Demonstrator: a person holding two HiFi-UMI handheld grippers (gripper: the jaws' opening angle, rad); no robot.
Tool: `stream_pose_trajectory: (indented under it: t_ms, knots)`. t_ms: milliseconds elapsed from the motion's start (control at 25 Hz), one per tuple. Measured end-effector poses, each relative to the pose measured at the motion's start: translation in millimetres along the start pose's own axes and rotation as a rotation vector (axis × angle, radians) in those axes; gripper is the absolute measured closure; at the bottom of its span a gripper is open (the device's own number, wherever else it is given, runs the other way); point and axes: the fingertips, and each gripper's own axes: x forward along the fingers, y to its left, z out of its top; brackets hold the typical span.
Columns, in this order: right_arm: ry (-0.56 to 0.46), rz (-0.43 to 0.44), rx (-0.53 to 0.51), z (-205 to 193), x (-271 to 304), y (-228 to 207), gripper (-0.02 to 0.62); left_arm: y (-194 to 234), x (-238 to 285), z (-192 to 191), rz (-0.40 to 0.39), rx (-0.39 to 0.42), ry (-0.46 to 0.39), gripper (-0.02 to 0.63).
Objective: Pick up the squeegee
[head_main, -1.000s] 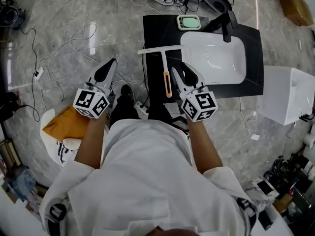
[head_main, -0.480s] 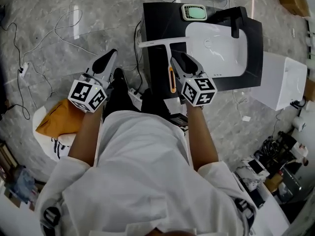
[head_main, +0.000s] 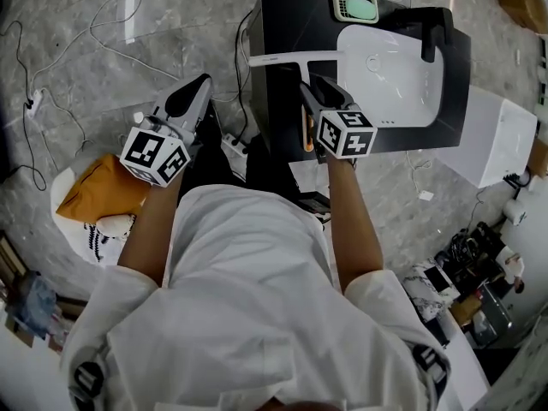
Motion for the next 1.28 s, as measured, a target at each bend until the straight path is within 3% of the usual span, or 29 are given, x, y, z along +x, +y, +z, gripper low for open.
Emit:
stream_pose_trajectory:
  t_ms: [760, 1000, 1280]
  knots:
    - [0.134, -0.064, 0.011, -33.1, 29.2, -12.6, 0.445, 3.6, -17.4, -21.6, 0.011, -0.018, 0.020, 0.591]
    - [0.155, -0.090, -0.004, -32.1, 32.9, -11.1, 0.505, 7.4, -20.5, -23.6, 0.015, -0.027, 0.019, 0.591]
    - [0.155, -0.104, -0.004, -30.3, 29.0, -2.9, 0.511, 9.5, -29.8, -18.8, 0.013, -0.024, 0.003, 0.591]
